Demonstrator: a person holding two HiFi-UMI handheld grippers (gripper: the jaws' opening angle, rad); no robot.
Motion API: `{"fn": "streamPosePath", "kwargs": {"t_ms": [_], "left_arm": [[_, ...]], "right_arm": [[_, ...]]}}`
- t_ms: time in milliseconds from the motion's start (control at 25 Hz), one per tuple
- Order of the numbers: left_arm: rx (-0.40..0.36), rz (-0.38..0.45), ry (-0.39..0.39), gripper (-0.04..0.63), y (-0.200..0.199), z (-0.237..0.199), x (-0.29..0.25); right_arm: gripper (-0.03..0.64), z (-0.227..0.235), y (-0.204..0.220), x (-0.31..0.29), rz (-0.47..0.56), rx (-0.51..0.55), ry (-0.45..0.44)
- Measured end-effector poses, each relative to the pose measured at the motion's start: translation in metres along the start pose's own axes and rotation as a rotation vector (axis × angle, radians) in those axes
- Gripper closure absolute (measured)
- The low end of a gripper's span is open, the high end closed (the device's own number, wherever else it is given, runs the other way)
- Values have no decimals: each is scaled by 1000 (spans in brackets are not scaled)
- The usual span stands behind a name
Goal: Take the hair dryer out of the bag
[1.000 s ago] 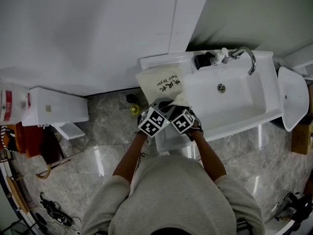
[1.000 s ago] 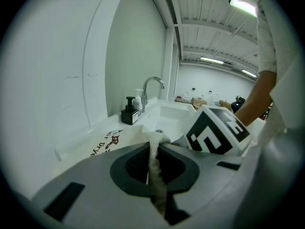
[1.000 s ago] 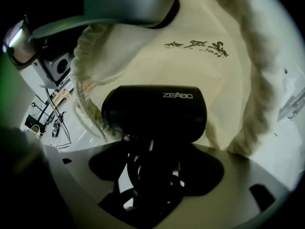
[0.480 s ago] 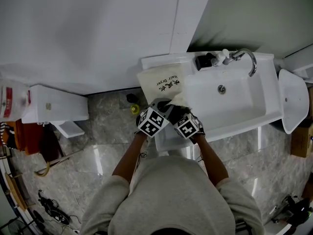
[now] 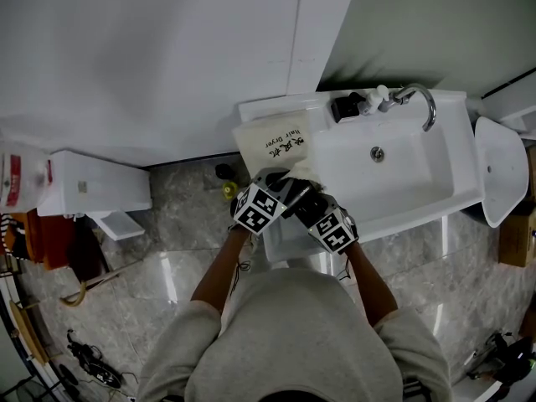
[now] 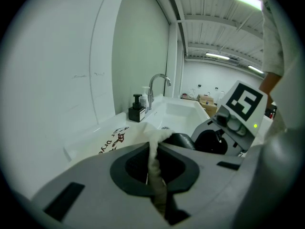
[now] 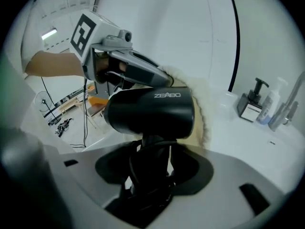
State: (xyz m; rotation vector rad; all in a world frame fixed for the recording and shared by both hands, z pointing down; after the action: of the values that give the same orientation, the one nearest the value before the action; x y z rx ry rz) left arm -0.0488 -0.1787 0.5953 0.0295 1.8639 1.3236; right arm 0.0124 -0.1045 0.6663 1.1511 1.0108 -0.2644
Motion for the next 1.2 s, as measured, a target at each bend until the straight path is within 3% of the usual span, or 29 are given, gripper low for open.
{"fn": "streamPosePath", "kwargs": {"t_ms": [280, 600, 920, 960, 1040, 1080, 1200], "left_arm": [[31, 7, 10, 577, -2, -2, -4], [80, 13, 21, 577, 1, 0, -6], [25, -7, 37, 572, 8, 18, 1], [20, -11, 62, 551, 8, 23, 3], [8, -18, 111, 393, 7, 35, 8], [3, -13, 116, 359, 5, 39, 12], [27, 69, 64, 356, -6, 39, 30]], "right_arm": [[394, -4, -12, 35, 92, -19, 31], [393, 8, -21, 90, 263, -181, 127], [393, 38, -37, 115, 353, -216, 231], [391, 41, -41, 117, 364, -214, 241], [391, 47, -47, 120, 383, -216, 254], [391, 49, -49, 121, 392, -221, 259], [391, 56, -54, 124, 407, -244, 265]]}}
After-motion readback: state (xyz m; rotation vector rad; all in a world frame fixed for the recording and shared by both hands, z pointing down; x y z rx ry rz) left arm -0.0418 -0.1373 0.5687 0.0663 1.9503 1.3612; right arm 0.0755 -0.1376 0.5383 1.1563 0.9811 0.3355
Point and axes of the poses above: the fingertips, and each gripper's own axes: x backward along the fingers, z to its right, y out of its underside, the point moved 3 cm from there along x, backward along the fingers, and after that the axes turned 5 degrees about x, right-handed, at the moved point
